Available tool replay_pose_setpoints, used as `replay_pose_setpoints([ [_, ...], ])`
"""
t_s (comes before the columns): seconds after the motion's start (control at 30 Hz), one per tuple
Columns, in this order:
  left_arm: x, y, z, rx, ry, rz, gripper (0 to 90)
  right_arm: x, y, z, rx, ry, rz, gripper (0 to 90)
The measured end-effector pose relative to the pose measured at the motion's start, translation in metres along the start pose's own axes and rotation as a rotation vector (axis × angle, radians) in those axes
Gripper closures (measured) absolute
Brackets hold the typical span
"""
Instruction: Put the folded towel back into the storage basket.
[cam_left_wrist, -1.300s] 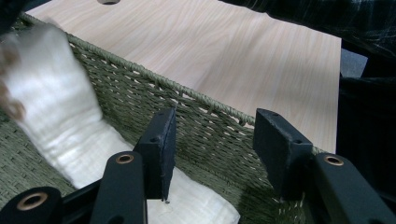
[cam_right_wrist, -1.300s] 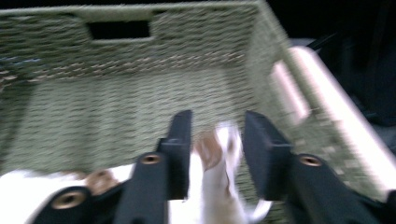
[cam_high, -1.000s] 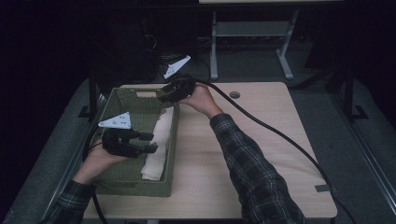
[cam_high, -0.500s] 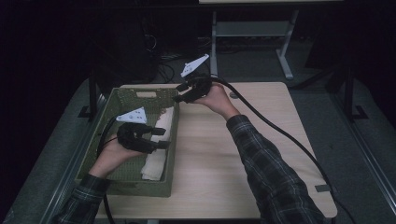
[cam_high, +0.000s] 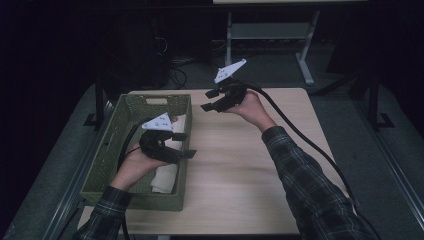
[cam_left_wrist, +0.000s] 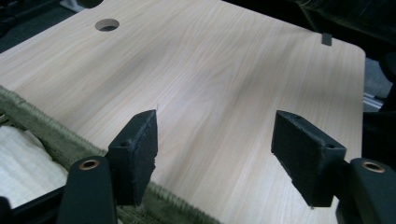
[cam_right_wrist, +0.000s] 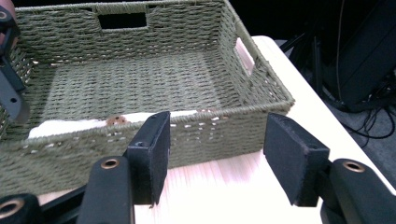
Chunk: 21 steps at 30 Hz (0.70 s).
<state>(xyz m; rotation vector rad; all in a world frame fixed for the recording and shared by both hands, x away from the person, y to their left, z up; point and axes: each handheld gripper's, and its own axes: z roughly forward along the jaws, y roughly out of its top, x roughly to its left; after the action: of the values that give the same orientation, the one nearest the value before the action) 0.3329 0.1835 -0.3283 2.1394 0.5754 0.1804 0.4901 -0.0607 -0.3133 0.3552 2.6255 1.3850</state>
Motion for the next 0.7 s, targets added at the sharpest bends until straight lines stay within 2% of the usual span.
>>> replay_pose_setpoints([
  [0.23,-0.010,0.009,0.013,0.007,0.034,0.010,24.0,-0.001,-0.019,-0.021,-0.015,-0.010,0.007,38.2],
  [0.53,-0.024,0.019,0.035,0.035,0.029,0.027,19.8,0.000,-0.044,-0.041,-0.031,-0.025,0.015,35.4],
  [0.7,-0.034,0.023,0.053,0.044,0.028,0.032,17.0,0.004,-0.061,-0.050,-0.031,-0.048,0.023,32.4],
])
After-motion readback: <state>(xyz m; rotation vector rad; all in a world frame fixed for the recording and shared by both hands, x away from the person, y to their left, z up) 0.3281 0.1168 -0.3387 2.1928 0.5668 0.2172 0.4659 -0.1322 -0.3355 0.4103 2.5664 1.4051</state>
